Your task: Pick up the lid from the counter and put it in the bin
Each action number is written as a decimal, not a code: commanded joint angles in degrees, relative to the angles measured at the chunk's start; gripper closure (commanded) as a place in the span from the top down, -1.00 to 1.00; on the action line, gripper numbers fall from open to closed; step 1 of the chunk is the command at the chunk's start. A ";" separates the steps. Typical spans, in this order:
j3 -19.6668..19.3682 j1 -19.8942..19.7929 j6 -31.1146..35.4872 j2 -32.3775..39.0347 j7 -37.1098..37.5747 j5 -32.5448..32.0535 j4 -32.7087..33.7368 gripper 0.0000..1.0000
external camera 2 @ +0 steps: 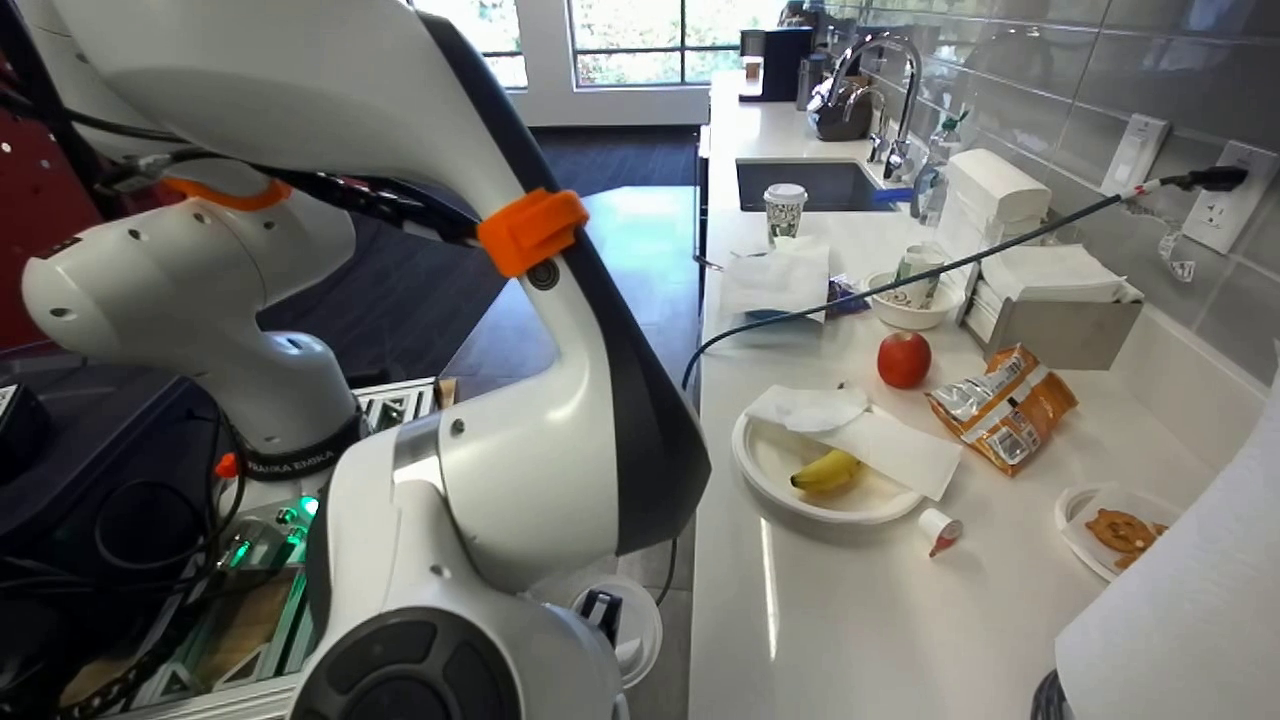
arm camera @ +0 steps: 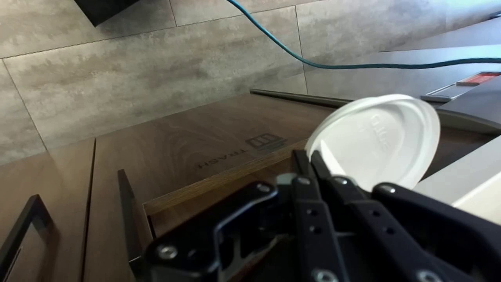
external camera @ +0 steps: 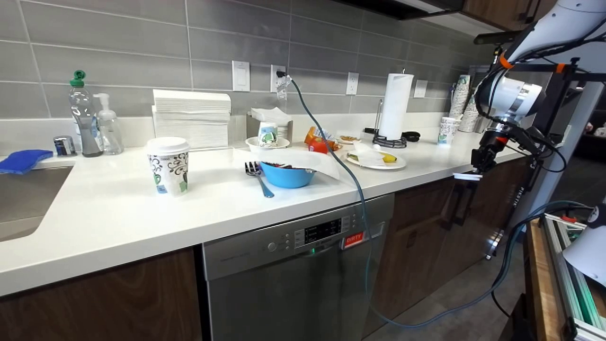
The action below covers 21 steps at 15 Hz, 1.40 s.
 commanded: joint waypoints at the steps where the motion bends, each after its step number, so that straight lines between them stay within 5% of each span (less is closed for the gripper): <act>1: 1.12 0.44 6.23 4.58 0.54 1.47 -0.34 -0.99; 6: 4.24 -1.33 14.06 14.33 3.24 1.00 1.30 -0.99; 13: 14.55 -8.08 25.03 23.60 5.99 4.63 6.90 -0.99; 21: 32.67 -23.90 36.19 28.95 1.74 17.80 12.22 -0.99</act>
